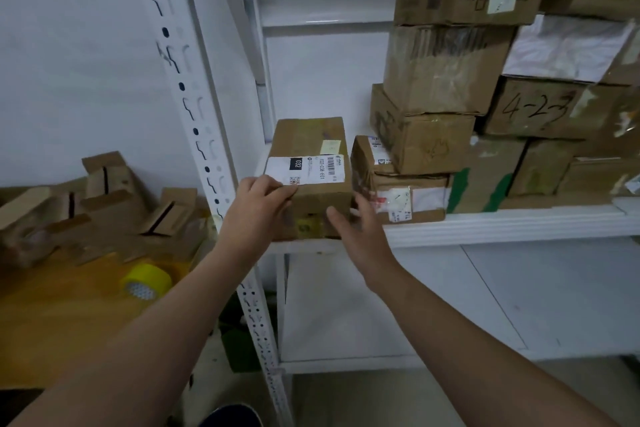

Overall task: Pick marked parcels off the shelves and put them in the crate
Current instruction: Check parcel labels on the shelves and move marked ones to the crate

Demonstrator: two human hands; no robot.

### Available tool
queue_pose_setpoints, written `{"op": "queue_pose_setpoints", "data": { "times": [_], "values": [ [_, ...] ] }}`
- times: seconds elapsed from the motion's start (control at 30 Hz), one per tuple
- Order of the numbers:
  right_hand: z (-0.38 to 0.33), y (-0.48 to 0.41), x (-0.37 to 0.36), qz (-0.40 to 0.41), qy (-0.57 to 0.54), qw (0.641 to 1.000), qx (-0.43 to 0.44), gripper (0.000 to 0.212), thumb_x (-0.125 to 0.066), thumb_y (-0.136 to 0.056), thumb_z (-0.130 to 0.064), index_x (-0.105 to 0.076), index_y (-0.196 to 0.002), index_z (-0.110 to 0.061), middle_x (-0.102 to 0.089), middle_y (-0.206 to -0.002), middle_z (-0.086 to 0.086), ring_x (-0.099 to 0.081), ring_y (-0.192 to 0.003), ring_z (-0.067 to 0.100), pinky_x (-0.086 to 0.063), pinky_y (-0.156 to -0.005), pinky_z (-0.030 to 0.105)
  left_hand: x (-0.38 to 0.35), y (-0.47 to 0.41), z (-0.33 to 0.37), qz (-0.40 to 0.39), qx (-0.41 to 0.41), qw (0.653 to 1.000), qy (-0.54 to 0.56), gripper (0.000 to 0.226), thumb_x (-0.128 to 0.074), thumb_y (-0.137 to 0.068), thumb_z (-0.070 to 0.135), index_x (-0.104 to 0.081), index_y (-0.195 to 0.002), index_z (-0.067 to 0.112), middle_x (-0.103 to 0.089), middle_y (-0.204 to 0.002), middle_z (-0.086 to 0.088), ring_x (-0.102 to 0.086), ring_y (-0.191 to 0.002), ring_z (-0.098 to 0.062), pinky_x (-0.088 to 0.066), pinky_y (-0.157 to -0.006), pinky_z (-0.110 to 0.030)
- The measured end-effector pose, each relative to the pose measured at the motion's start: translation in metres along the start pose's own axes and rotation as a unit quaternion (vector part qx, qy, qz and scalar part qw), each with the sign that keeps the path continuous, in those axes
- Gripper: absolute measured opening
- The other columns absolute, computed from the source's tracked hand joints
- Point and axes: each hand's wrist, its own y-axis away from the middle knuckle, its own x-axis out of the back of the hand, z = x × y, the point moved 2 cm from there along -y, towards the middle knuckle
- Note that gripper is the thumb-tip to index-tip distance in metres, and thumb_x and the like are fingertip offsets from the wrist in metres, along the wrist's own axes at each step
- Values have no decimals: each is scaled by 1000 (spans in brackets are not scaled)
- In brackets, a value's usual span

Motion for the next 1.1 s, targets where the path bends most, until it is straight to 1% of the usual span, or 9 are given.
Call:
{"op": "queue_pose_setpoints", "data": {
  "times": [0.17,0.27,0.4,0.5,0.7,0.77,0.83,0.93,1.1],
  "values": [
    [-2,17,-4,32,-89,994,-62,58,-60,-59,-82,-38,-110,-63,-34,-140,-10,-40,-125,16,-43,-94,39,15,30,14,30,-35,999,25,29,-70,-81,15,-70,-110,13,-63,-98,-8,-53,-95,-31,-43,-74,-33],
    [2,21,-7,45,-137,984,-103,58,-60,-64,-73,-33,-113,-58,-39,-135,-10,-46,-113,15,-47,-82,39,13,45,23,49,-85,995,2,30,-69,-73,20,-72,-101,11,-64,-93,-7,-53,-88,-27,-43,-70,-29],
    [6,21,-14,112,-159,968,-156,87,-69,-45,-80,-36,-119,-49,-41,-135,-1,-49,-114,21,-52,-87,46,8,56,24,68,-120,990,21,30,-66,-72,20,-72,-100,8,-64,-94,-10,-41,-93,-20,-41,-74,-28],
    [17,25,-25,88,-249,941,-210,89,-74,-62,-66,-24,-131,-40,-52,-127,0,-53,-113,25,-53,-84,50,6,65,25,83,-155,984,33,28,-57,-81,24,-72,-97,6,-65,-92,-11,-42,-92,-18,-40,-75,-25],
    [28,44,-27,114,-302,931,-170,91,-75,-76,-40,-13,-143,-38,-56,-128,-2,-58,-113,20,-52,-90,48,-1,79,16,57,-167,980,88,42,-38,-99,37,-69,-99,9,-63,-98,-9,-48,-92,-18,-40,-80,-20],
    [29,52,-17,133,-291,935,-153,89,-71,-81,-33,-10,-146,-40,-55,-131,-3,-57,-113,17,-49,-95,47,-4,79,11,47,-134,987,72,37,-42,-96,39,-66,-107,12,-61,-110,-9,-50,-102,-22,-48,-86,-36],
    [31,61,-5,139,-270,944,-131,90,-70,-83,-30,-9,-147,-42,-53,-135,-2,-56,-115,17,-45,-101,48,-9,79,5,9,-65,996,63,49,-45,-88,52,-58,-121,19,-52,-129,-9,-41,-121,-25,-39,-101,-46],
    [30,76,13,144,-225,959,-100,98,-74,-73,-33,-11,-147,-47,-53,-136,-2,-55,-118,16,-41,-105,49,-16,77,3,-38,-22,996,77,71,-36,-82,71,-40,-138,28,-29,-150,-12,-22,-140,-33,-17,-111,-50],
    [29,93,46,156,-184,969,-48,94,-70,-67,-35,-21,-146,-46,-59,-130,-4,-59,-114,13,-46,-100,41,-19,68,11,-22,88,990,107,90,-41,-73,81,-26,-147,31,-3,-157,-18,0,-144,-39,-8,-113,-57]
  ]
}}
